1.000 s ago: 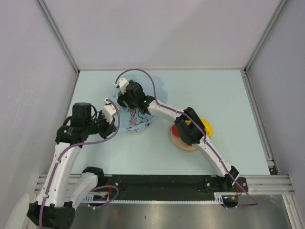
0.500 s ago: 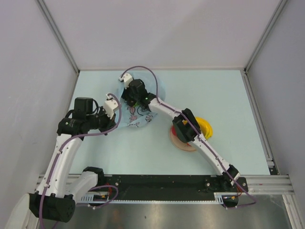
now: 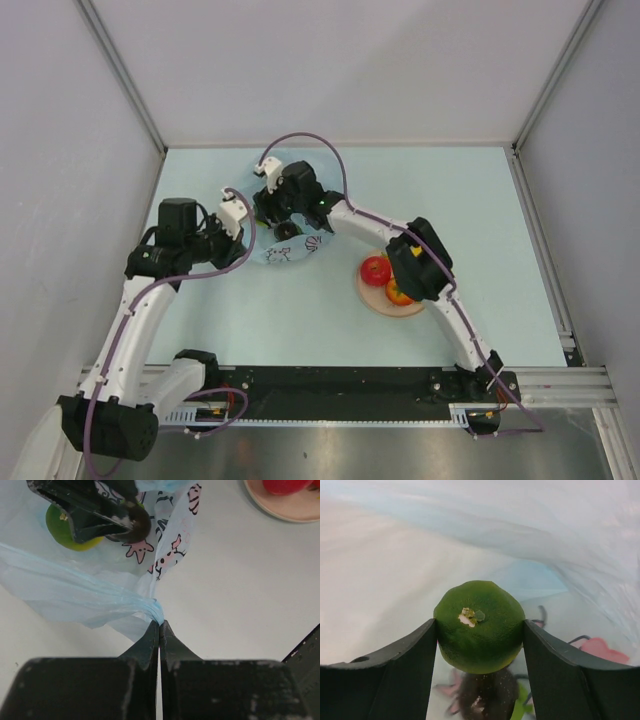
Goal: Take the fake fruits out of the plastic bag
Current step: Take out the fake fruit from the plastic bag.
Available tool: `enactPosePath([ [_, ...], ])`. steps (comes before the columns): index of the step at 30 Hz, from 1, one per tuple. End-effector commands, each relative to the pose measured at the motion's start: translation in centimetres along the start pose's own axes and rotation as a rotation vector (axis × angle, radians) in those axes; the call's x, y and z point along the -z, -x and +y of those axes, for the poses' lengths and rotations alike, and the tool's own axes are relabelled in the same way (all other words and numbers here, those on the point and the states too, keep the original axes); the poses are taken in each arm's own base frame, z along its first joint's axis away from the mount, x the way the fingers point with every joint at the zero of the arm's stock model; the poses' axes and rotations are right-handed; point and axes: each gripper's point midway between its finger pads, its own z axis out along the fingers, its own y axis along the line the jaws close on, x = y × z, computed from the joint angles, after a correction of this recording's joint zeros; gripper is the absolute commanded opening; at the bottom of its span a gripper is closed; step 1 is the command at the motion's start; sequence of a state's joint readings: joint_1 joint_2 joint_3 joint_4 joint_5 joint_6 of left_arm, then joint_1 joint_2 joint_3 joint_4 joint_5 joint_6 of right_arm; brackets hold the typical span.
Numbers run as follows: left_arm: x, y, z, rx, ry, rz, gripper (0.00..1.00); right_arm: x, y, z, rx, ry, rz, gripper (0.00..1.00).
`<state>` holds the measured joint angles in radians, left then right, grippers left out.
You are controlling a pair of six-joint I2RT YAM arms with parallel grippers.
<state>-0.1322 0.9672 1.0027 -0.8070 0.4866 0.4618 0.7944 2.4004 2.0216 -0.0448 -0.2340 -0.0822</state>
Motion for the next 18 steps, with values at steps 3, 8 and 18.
enactPosePath([
  [3,0.0,0.7,1.2,-0.004,0.091,-0.081,0.00,8.0,6.6,6.8,0.063,0.121,-0.100,0.53],
  [8,0.6,0.3,0.3,0.007,0.095,-0.124,0.00,14.0,5.8,9.0,0.105,0.118,-0.082,0.52],
  [18,0.6,0.9,-1.3,0.071,0.035,-0.198,0.00,25.9,1.9,11.7,0.229,0.162,-0.021,0.47],
])
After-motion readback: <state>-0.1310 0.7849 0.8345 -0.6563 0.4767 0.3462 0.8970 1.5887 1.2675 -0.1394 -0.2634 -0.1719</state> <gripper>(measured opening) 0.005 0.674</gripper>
